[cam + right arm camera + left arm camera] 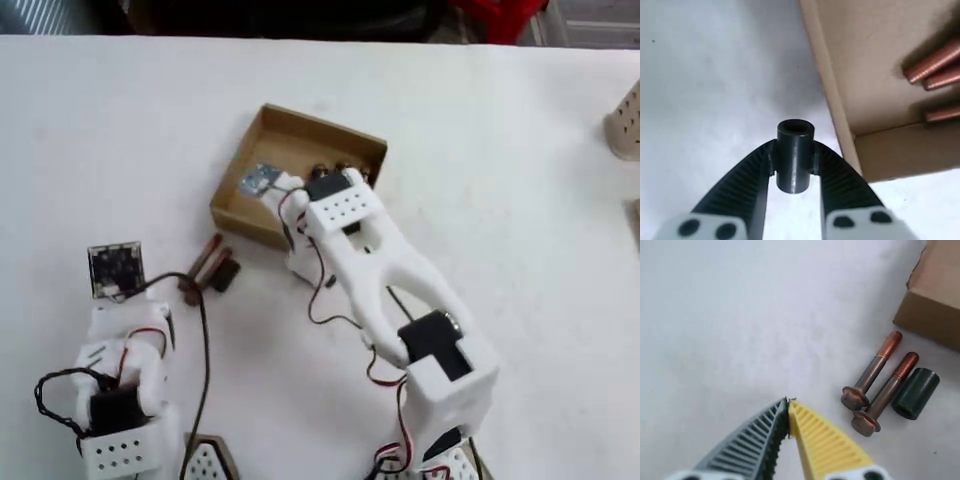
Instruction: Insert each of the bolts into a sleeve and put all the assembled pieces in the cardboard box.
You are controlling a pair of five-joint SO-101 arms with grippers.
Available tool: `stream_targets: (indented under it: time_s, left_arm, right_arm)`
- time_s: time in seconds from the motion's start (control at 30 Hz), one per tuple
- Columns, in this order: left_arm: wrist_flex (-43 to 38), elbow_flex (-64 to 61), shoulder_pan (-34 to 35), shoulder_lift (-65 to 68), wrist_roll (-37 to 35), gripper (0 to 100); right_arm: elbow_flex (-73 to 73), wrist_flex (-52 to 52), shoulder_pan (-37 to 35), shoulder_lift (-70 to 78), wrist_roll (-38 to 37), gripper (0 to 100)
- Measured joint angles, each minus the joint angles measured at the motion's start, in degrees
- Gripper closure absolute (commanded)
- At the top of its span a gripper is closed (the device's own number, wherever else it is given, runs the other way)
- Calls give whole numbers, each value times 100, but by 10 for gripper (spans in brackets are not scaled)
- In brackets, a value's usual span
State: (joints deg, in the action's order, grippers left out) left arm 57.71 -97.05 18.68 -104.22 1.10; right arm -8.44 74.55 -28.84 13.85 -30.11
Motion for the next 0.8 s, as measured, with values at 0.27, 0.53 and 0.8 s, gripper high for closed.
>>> stream_targets:
  time_s: [0.27, 0.53, 0.8]
  left_arm:
    - [0, 0, 0, 0, -422, 976]
    - [9, 62, 0, 0, -466, 976]
    - [308, 730, 0, 105, -501, 976]
  right_arm:
    - [-1213, -334, 97, -1143, 0, 981]
    - [-2136, -352, 369, -2004, 396, 981]
    - [-2769, -738, 1073, -2136, 413, 981]
